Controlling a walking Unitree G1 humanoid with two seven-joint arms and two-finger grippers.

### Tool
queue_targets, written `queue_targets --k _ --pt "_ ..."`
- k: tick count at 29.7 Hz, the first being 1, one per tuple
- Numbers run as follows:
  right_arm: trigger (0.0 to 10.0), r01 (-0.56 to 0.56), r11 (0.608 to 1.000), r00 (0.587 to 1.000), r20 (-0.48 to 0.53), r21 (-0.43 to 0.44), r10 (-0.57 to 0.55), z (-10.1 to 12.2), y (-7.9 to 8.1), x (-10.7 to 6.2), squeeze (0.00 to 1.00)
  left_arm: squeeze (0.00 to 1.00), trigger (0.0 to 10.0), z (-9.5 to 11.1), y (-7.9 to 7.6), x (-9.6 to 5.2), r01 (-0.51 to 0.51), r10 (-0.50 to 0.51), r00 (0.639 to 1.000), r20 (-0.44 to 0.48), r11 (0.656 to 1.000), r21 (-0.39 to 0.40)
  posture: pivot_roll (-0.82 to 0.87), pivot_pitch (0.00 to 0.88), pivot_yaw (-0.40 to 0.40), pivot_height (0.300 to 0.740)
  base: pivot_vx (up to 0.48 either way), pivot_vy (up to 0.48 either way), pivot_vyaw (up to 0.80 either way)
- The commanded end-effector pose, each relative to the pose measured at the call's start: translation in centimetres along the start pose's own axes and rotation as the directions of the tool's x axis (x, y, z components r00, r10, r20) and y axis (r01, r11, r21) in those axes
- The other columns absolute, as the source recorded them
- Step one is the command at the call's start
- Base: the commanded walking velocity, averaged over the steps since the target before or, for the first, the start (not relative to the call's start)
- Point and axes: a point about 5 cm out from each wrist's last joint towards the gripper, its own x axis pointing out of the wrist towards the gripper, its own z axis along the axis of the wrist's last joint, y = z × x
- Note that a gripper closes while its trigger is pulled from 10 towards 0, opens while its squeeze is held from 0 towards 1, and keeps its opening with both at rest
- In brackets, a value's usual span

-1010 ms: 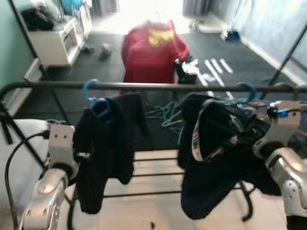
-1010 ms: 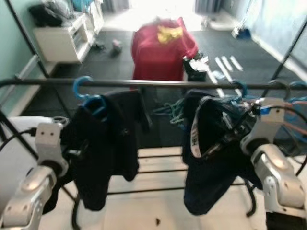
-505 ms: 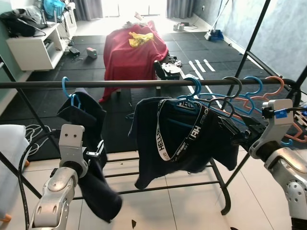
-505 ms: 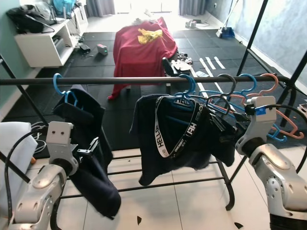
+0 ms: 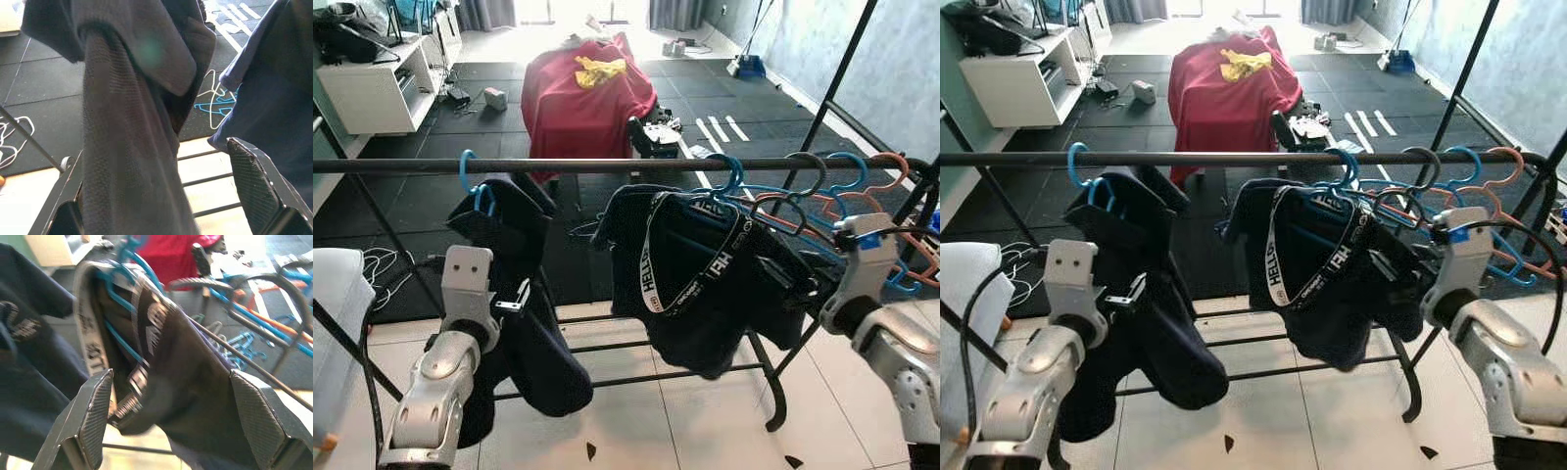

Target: Hang hanger

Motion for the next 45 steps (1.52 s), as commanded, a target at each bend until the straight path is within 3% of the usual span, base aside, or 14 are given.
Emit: queue_targets --k 1,4,8,22,23,45 --pt "10.0 -0.018 1.0 1.0 0.001 -0.004 0.018 -0.2 0.4 0.3 0.0 0.0 10.0 -0.2 -0.3 0.1 0.004 -0.004 1.0 -0.006 1.0 0.012 -0.04 0.084 -0.021 0.74 0.0 0.0 0.0" --pt "10.0 -0.022 1.0 1.0 -0.02 -0.013 0.022 -0.4 0.7 0.8 0.0 0.0 10.0 -0.1 -0.4 0.1 0.004 -0.004 1.0 -0.003 1.0 0.01 -0.04 0.084 -0.029 0.74 0.0 0.0 0.0" --pt "10.0 0.04 0.997 0.987 -0.155 -0.069 -0.051 -2.9 0.4 1.8 0.0 0.0 10.0 -0.1 -0.7 0.2 0.013 -0.013 1.0 0.0 1.0 -0.007 -0.05 0.091 -0.036 0.74 0.0 0.0 0.0" --pt "10.0 0.041 0.997 0.985 -0.162 -0.069 -0.051 -3.4 0.1 2.4 0.0 0.0 10.0 0.2 -0.8 0.5 0.023 -0.023 1.0 0.012 1.0 -0.005 -0.05 0.095 -0.034 0.74 0.0 0.0 0.0" --pt "0.0 0.042 0.997 0.986 -0.157 -0.07 -0.052 -3.3 0.1 2.5 0.0 0.0 10.0 0.2 -0.9 0.4 0.025 -0.025 1.0 0.013 1.0 -0.004 -0.05 0.095 -0.034 0.74 0.0 0.0 0.0" --pt "0.0 0.072 0.992 0.992 -0.1 -0.102 -0.083 -2.3 -0.8 2.4 0.0 0.0 10.0 0.7 -0.8 1.0 0.027 -0.027 0.999 0.02 1.0 0.005 -0.04 0.08 -0.018 0.74 0.0 0.0 0.0"
